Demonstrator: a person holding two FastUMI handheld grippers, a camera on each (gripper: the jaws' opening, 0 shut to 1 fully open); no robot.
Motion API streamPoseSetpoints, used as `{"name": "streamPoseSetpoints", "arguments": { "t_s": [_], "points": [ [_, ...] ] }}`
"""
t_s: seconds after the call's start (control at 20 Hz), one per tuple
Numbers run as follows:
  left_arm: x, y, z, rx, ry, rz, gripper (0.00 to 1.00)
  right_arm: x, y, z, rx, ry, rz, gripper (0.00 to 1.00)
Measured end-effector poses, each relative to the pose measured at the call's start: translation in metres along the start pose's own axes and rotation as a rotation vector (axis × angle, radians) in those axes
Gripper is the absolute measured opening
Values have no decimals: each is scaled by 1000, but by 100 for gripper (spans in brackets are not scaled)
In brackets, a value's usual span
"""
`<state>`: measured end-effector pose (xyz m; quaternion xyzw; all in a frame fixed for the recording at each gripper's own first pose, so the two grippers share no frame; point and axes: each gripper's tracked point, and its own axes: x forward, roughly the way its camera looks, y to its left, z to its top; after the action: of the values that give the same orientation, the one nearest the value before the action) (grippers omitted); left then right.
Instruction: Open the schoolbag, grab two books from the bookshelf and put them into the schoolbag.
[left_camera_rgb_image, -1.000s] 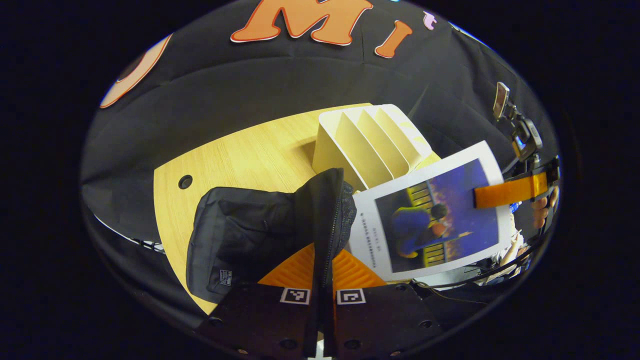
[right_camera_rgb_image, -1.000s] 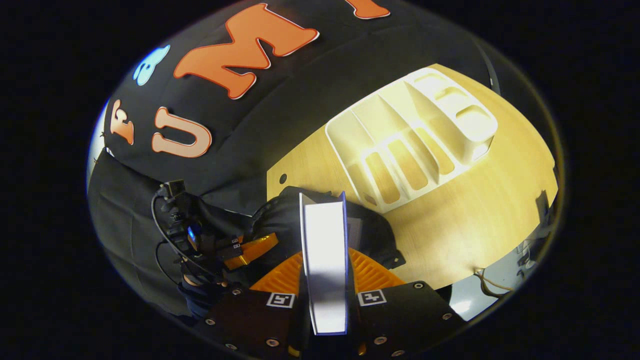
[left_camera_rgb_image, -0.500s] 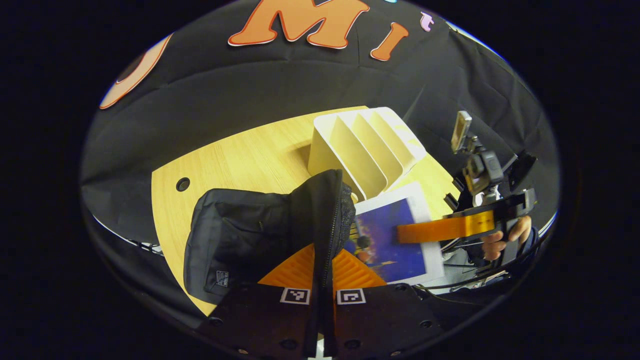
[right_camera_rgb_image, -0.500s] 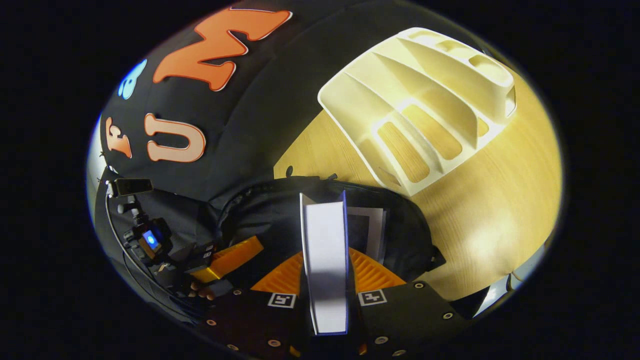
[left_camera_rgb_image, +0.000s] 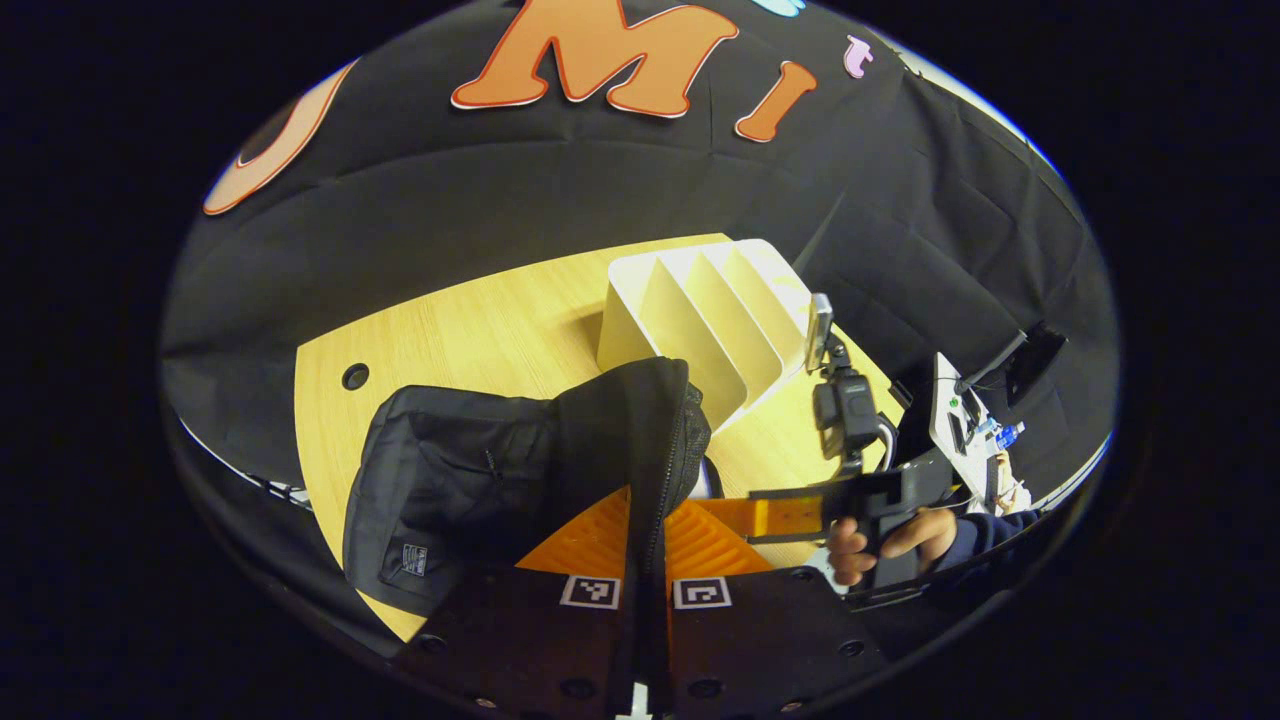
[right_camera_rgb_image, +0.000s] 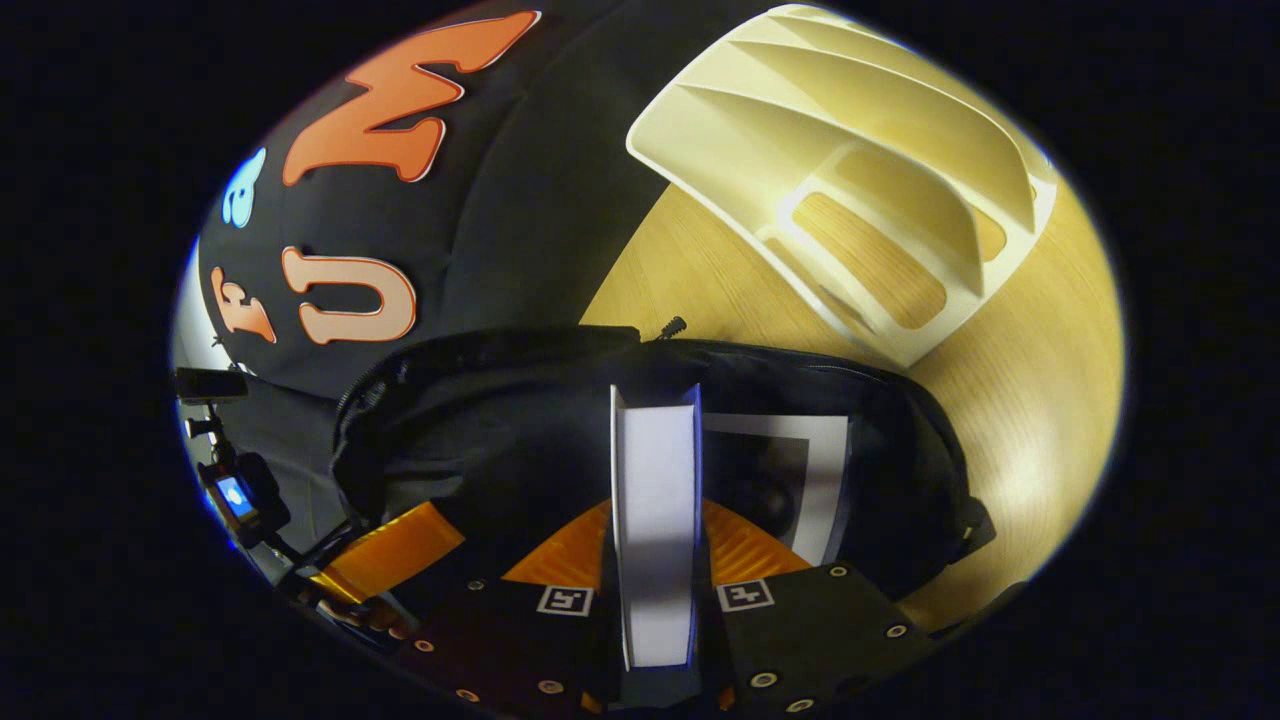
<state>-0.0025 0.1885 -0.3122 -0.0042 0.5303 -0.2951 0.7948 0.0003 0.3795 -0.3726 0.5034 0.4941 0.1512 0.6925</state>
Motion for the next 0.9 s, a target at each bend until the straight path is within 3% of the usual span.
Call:
{"name": "streamPoseSetpoints", "arguments": {
  "t_s": [0.25,0.4,0.45,0.5,0.55,0.6,0.65,0.9],
  "points": [
    [0,-1,-1,-9,6,-4,6,33,3,-12,0,19,4,31],
    [0,2,0,-32,0,-14,6,35,1,-18,-20,47,-32,35],
    [2,4,1,-30,-2,-8,6,30,-6,-15,-54,43,-76,27],
    [3,8,2,-26,-2,3,6,25,-12,-11,-101,42,-123,45],
    [4,11,0,-19,3,13,6,14,-19,-11,-139,51,-160,34],
    [6,11,0,-19,4,17,5,1,-28,-11,-164,67,-201,37],
    [10,11,-2,-23,8,17,5,-6,-33,-9,-178,78,-221,59],
    [24,9,-9,-25,22,46,6,-62,-49,29,-284,10,-300,76]
  ]
}}
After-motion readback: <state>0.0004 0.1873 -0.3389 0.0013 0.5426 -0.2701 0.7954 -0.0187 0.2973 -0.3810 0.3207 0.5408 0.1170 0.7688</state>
